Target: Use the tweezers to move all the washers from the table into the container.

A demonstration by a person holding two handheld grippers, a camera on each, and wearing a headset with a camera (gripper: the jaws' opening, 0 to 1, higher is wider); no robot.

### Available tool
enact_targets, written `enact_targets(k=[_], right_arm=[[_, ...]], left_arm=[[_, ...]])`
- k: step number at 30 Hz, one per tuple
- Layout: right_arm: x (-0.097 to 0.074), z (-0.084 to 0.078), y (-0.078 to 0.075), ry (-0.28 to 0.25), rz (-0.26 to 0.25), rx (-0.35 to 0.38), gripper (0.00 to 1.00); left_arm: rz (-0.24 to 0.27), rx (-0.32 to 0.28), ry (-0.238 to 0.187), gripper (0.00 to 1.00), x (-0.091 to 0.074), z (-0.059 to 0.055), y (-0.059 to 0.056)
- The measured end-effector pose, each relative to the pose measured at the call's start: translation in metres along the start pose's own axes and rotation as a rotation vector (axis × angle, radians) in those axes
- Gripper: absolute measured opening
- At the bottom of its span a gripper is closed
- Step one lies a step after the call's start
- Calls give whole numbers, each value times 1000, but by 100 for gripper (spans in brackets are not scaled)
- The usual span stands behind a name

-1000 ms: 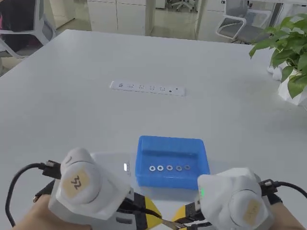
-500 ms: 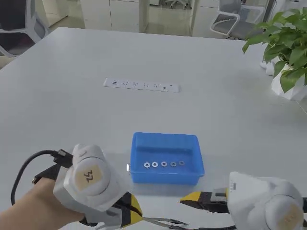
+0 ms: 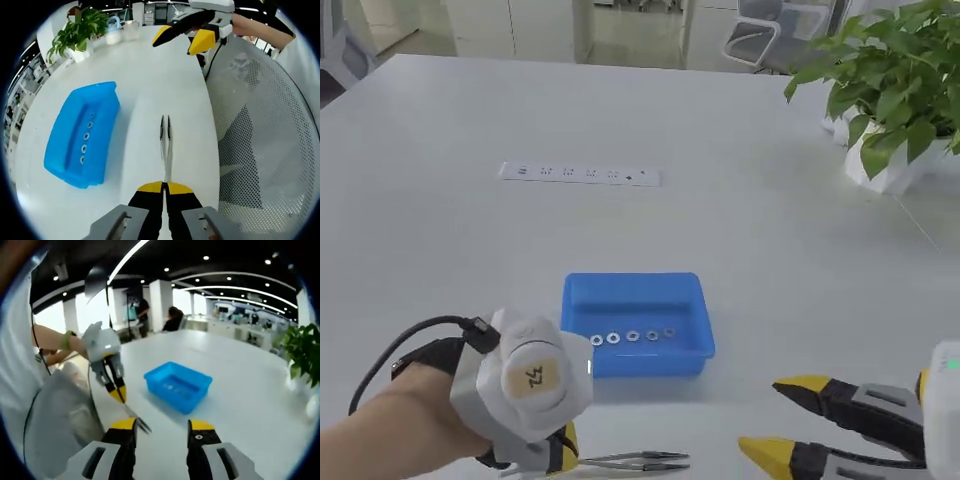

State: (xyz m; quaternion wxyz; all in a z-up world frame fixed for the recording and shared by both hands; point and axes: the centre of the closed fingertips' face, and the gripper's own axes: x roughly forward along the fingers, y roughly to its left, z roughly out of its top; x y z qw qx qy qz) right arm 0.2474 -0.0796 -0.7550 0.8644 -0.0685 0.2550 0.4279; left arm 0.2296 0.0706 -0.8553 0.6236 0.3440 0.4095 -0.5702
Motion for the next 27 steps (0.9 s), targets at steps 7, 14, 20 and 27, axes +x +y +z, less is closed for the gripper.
enact_targets(k=[7,14,20,27], right_arm=[[-23,10,-26,-124,-74,176,38],[-35,8,-36,-159,-118,209,40],[-34,7,-33,-160,-131,194,43],[-34,25,-32,-226,-145,141,47]], left_arm=[[-6,2,17,0,2,-4,1],[-1,13,10,0,2,-3,2],[21,-10,-4,0,2,-6,3],[122,-158,-114,12,-14,-5,4]])
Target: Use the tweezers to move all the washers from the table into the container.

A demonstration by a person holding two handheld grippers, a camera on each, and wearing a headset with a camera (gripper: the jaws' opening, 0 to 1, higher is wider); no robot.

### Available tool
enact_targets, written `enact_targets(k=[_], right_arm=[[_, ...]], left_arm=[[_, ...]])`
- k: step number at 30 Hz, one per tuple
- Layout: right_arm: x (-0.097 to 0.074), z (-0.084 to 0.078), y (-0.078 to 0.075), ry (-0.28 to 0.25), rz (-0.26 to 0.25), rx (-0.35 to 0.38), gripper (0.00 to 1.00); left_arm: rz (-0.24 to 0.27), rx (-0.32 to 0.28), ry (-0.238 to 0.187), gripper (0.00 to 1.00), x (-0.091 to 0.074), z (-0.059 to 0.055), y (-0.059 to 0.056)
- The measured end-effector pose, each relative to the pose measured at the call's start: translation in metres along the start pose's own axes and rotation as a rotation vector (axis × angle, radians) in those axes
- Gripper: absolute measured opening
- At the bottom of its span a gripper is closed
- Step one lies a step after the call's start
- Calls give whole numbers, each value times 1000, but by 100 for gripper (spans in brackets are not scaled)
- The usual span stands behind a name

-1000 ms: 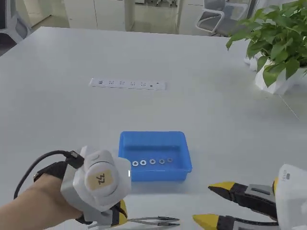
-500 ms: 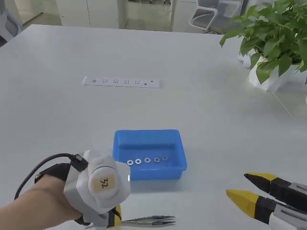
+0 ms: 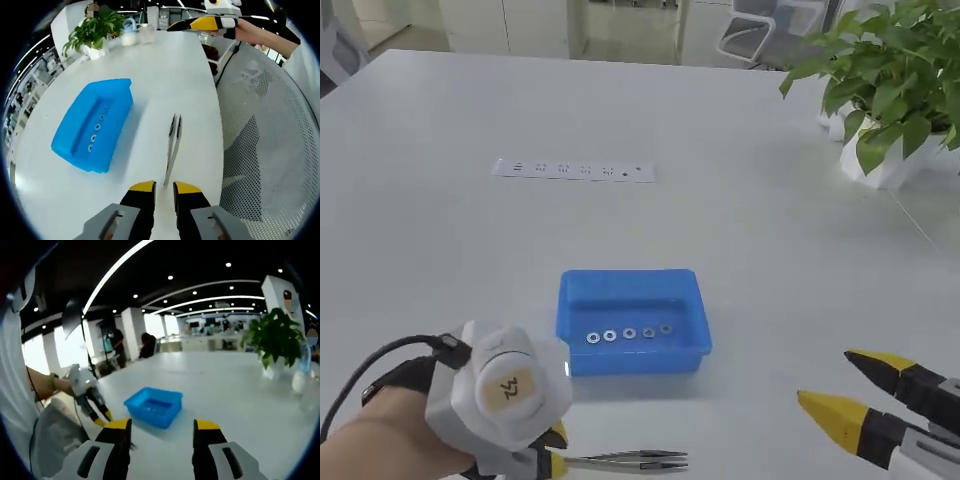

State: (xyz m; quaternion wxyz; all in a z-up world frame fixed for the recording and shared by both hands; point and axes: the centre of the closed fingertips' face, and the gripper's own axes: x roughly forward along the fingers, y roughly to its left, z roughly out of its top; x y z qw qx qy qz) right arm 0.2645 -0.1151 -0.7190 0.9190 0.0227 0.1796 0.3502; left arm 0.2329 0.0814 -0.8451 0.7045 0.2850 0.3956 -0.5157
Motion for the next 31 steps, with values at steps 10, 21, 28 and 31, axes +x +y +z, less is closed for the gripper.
enact_targets(k=[10,21,28,31], right_arm=[[5,17,3,-67,-1,-54,63],[8,27,8,-110,1,-141,94],[9,24,13,-102,-10,-189,99],[12,22,16,-87,1,-205,99]], left_arm=[[235,-222,-316,39,-43,30,4],[577,-522,-763,79,-142,53,39],[648,-645,-906,97,-174,36,47],[666,-659,-901,99,-175,33,46]])
